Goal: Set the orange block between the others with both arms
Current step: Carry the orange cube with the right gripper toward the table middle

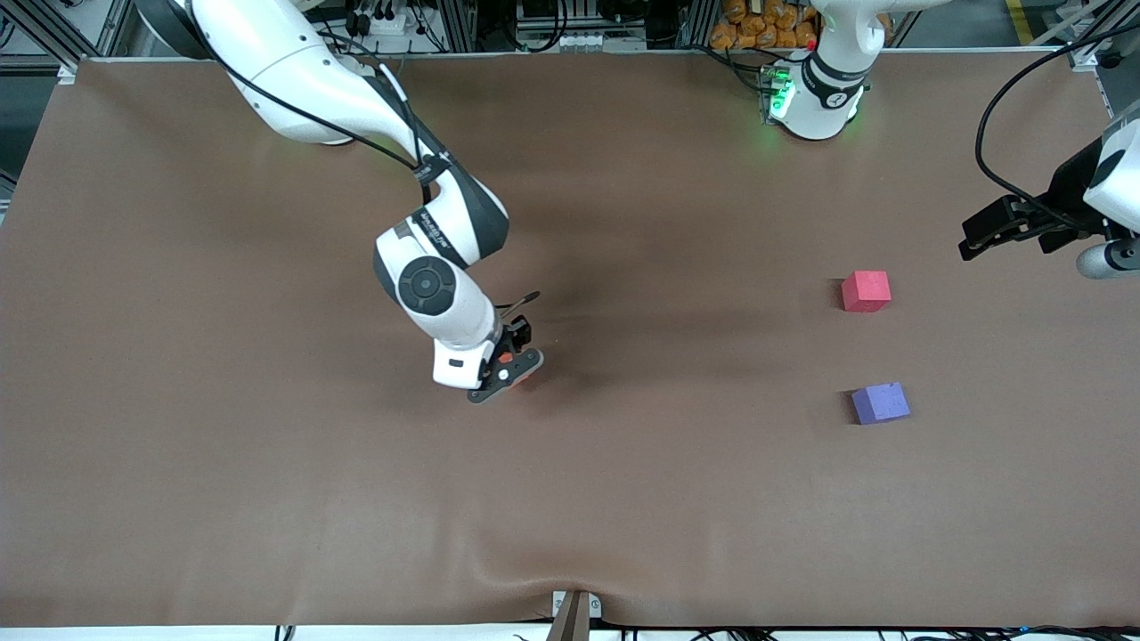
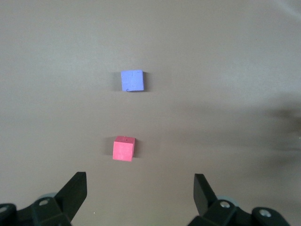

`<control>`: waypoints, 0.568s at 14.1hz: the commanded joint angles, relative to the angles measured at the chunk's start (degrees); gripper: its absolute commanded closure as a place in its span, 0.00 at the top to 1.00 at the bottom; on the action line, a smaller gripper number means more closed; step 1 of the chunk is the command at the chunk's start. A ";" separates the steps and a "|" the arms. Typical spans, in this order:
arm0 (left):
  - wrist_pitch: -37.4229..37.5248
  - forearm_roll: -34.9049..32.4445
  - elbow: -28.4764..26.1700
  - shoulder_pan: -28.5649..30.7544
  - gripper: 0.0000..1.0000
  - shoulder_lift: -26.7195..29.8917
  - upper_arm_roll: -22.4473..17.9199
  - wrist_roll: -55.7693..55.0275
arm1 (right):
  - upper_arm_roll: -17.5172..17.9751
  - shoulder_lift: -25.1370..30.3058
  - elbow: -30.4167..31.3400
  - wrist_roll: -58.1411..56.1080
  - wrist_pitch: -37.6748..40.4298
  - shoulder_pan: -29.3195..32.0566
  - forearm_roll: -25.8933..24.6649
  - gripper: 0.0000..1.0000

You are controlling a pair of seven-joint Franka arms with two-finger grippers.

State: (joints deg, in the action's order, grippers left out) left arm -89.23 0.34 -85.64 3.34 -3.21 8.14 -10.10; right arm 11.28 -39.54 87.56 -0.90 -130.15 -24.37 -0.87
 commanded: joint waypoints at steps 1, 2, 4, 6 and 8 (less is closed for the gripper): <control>-1.29 -0.70 0.30 -0.96 1.00 -0.92 0.12 -0.18 | -0.47 -2.03 -3.88 -0.50 0.51 -2.60 -4.04 0.00; -1.38 -0.61 0.30 -1.66 1.00 -1.10 0.12 -0.18 | -0.47 -2.30 -3.97 -0.50 0.25 -3.39 -6.14 0.00; -1.90 -0.61 0.48 -1.84 1.00 -2.06 0.21 -0.27 | -0.47 -2.74 -4.06 -0.24 -0.45 -4.45 -8.27 0.00; -2.61 -0.78 0.48 -2.28 1.00 -3.11 1.08 -0.27 | -0.47 -3.18 -3.97 0.02 -0.45 -4.63 -8.27 0.00; -2.61 -0.87 0.48 -3.07 1.00 -3.21 1.26 -0.27 | -0.47 -3.18 -3.97 2.38 -0.45 -4.72 -7.92 0.00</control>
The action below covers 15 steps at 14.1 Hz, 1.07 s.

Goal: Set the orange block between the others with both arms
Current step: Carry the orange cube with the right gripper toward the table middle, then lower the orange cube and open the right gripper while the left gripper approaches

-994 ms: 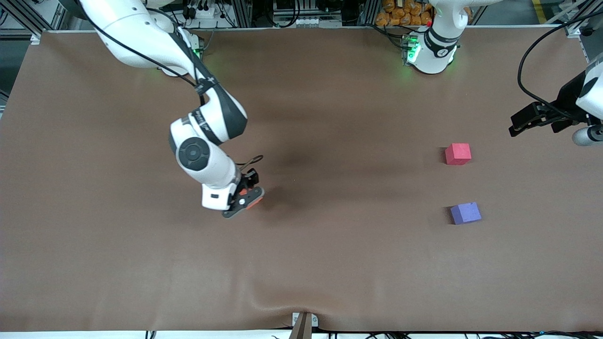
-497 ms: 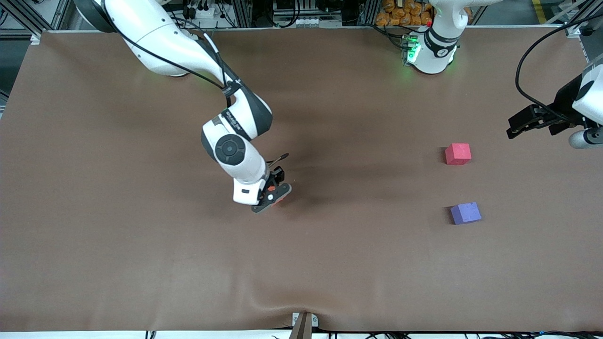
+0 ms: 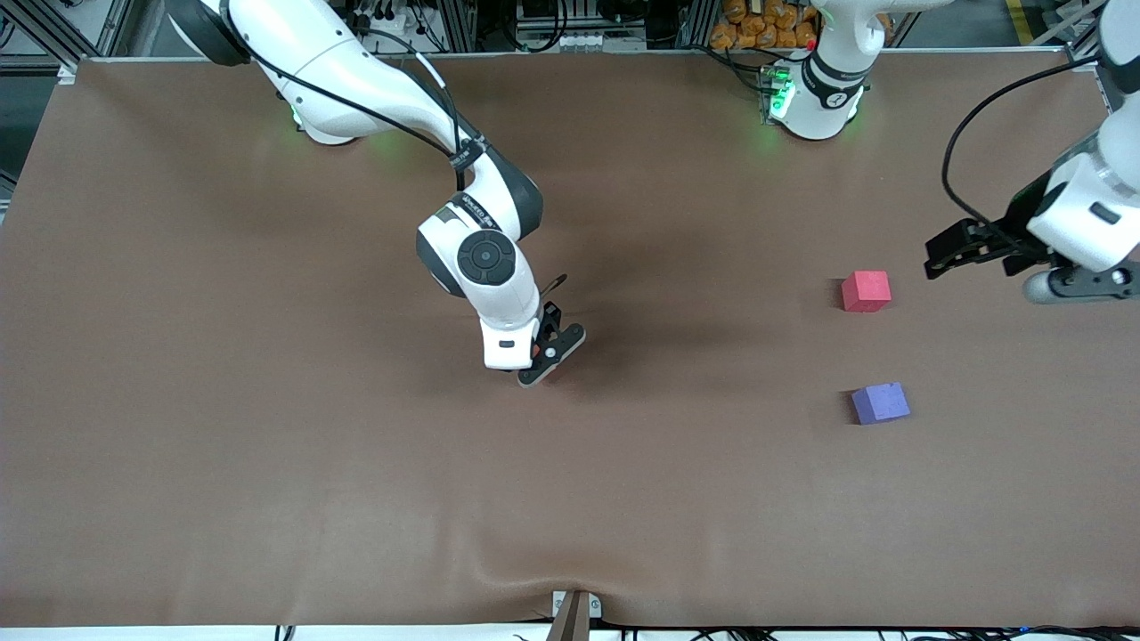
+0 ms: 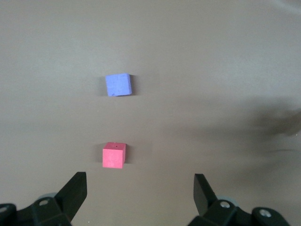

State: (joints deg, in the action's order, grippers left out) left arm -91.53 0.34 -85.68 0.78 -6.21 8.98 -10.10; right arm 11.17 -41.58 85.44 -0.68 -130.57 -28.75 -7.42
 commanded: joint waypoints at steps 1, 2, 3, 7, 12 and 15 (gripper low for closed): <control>-0.40 -0.87 0.42 -1.03 1.00 -0.47 0.42 -0.27 | -0.36 -1.13 -1.86 5.31 0.05 -0.52 -1.37 0.00; -0.40 -0.96 0.60 -2.08 1.00 -1.25 0.42 -0.27 | -0.36 -1.31 -1.86 8.30 0.05 -0.87 -1.37 0.00; -0.40 -1.05 0.60 -2.79 1.00 -1.52 0.42 -0.44 | -0.36 -1.48 -1.86 11.29 0.14 -1.04 -1.28 0.00; -0.49 -1.22 1.12 -7.27 1.00 -4.16 0.34 -6.85 | -0.36 -2.19 -1.86 23.15 0.23 -1.66 -0.93 0.00; -3.47 -1.13 1.65 -11.22 1.00 -7.76 0.34 -8.78 | -0.27 -2.89 -1.86 34.77 0.75 -2.27 0.82 0.00; -4.62 -1.75 3.49 -14.48 1.00 -11.27 0.34 -13.53 | -0.27 -3.24 -1.86 36.45 0.84 -2.28 5.29 0.00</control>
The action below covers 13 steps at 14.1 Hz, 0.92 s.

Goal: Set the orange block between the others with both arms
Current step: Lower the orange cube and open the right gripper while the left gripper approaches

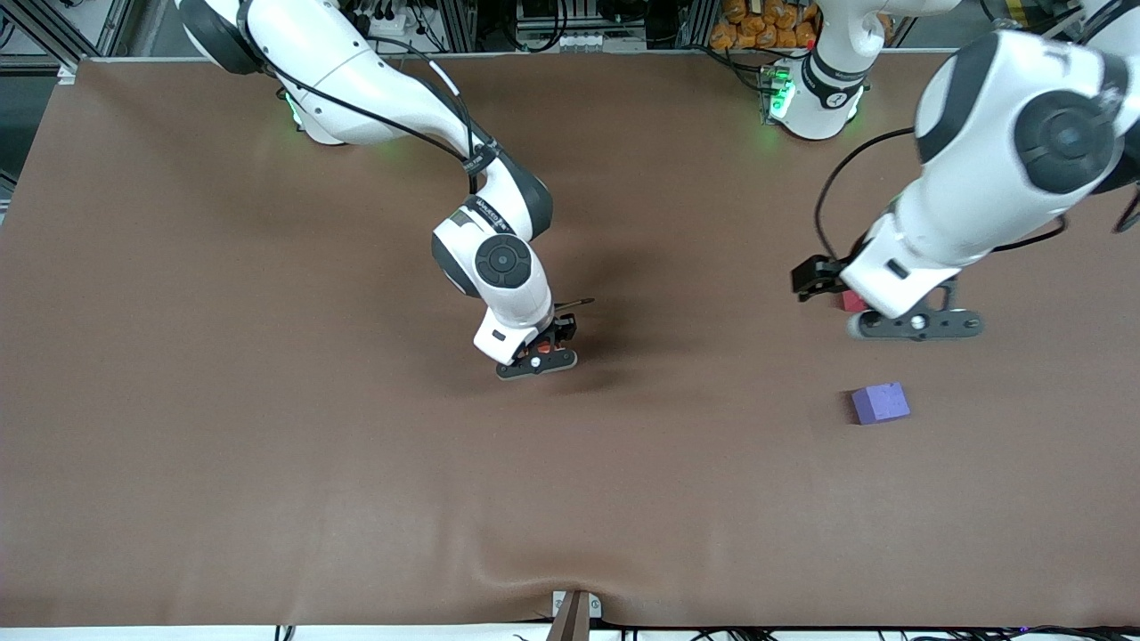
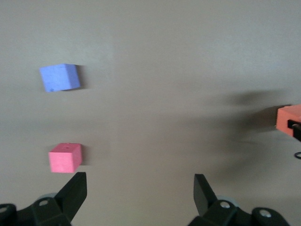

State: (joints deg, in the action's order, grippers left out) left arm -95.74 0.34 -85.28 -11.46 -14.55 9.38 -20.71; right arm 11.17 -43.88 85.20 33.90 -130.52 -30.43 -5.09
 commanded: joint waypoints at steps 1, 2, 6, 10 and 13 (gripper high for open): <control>-0.84 -2.79 3.19 -3.30 1.00 -3.72 -0.07 -3.55 | -0.27 -0.95 -1.62 1.87 0.79 -0.59 3.93 0.00; -1.80 -3.59 3.19 -4.44 1.00 -4.43 -0.07 -4.42 | -0.27 -1.12 -1.62 1.96 0.79 -0.68 4.03 0.00; -5.67 -3.68 3.27 -6.82 1.00 -6.98 -0.07 -6.89 | -0.27 -2.53 -1.70 4.58 0.79 -0.59 4.03 0.00; -7.44 -3.77 3.19 -7.96 1.00 -8.74 -0.07 -6.89 | -0.36 -2.79 -1.79 6.00 0.79 -0.59 3.77 0.65; -8.49 -3.86 3.10 -8.40 1.00 -9.26 -0.07 -6.98 | -0.45 -2.53 -1.79 5.83 0.70 -0.59 3.42 1.00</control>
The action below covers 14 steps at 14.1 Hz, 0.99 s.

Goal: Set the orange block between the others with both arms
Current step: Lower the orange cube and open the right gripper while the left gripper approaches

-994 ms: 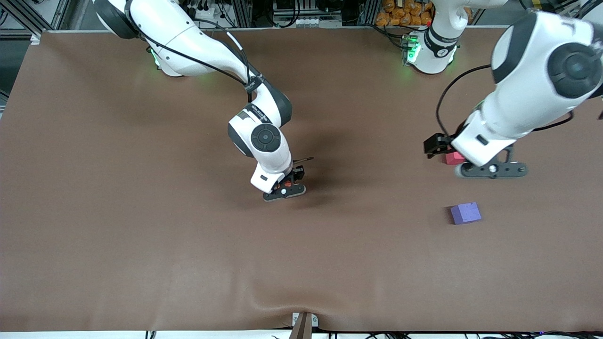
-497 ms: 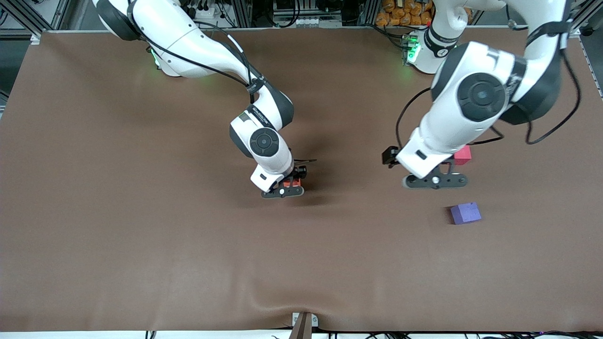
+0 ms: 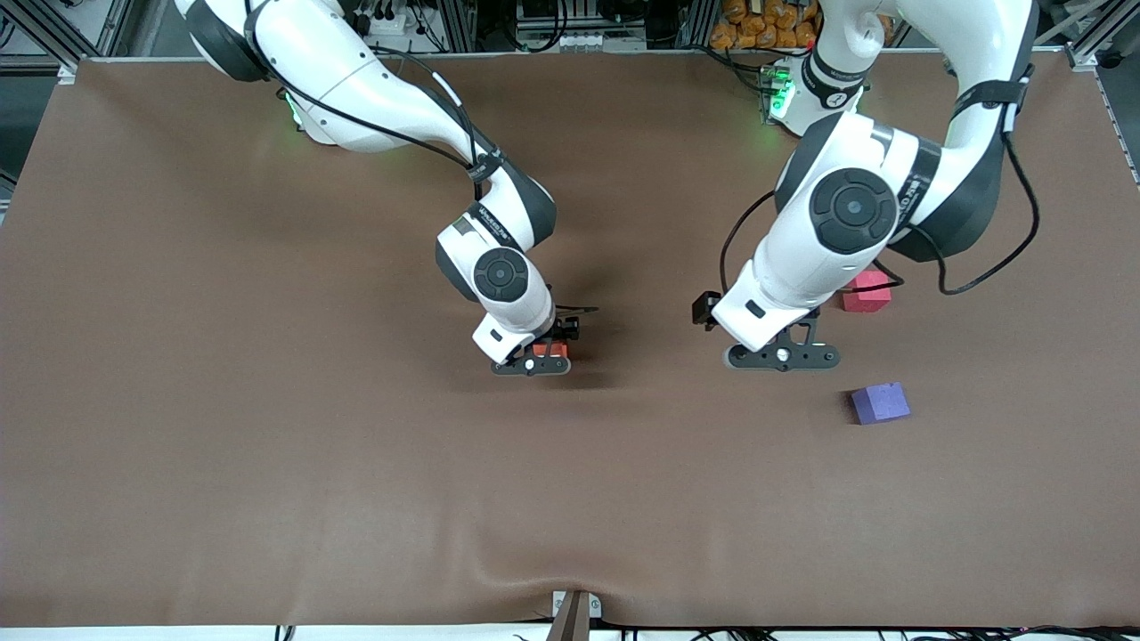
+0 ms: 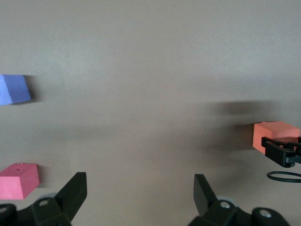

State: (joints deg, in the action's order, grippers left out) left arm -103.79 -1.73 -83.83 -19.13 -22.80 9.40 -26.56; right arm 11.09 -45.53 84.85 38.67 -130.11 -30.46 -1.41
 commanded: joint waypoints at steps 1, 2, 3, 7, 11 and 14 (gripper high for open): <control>-0.53 -1.79 1.65 -1.08 1.00 -1.19 -0.08 -1.12 | -0.36 -0.61 -1.53 1.05 0.29 -0.56 -0.18 1.00; -0.97 -1.79 1.65 -1.52 1.00 -1.54 -0.08 -1.12 | -0.28 -0.26 -1.62 1.14 0.29 -0.56 -0.09 1.00; -1.32 -1.79 1.65 -1.53 1.00 -1.81 -0.08 -1.30 | -0.27 0.18 -2.40 1.23 0.29 -0.48 0.26 1.00; -3.52 -1.79 1.74 -2.93 1.00 -3.12 -0.08 -2.27 | -0.27 4.65 -2.76 1.41 2.56 0.31 0.79 1.00; -6.60 -1.53 1.74 -4.51 1.00 -5.67 -0.17 -2.35 | -0.54 10.89 -2.32 0.01 11.26 6.10 0.26 1.00; -8.96 -1.35 1.74 -6.70 1.00 -8.04 -0.08 -3.05 | -0.54 13.97 -1.79 -3.77 16.10 10.67 0.09 1.00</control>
State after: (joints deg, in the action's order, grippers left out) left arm -111.35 -1.76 -83.75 -24.15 -28.71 9.40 -27.34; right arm 9.90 -34.28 80.75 37.09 -115.94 -22.80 -1.26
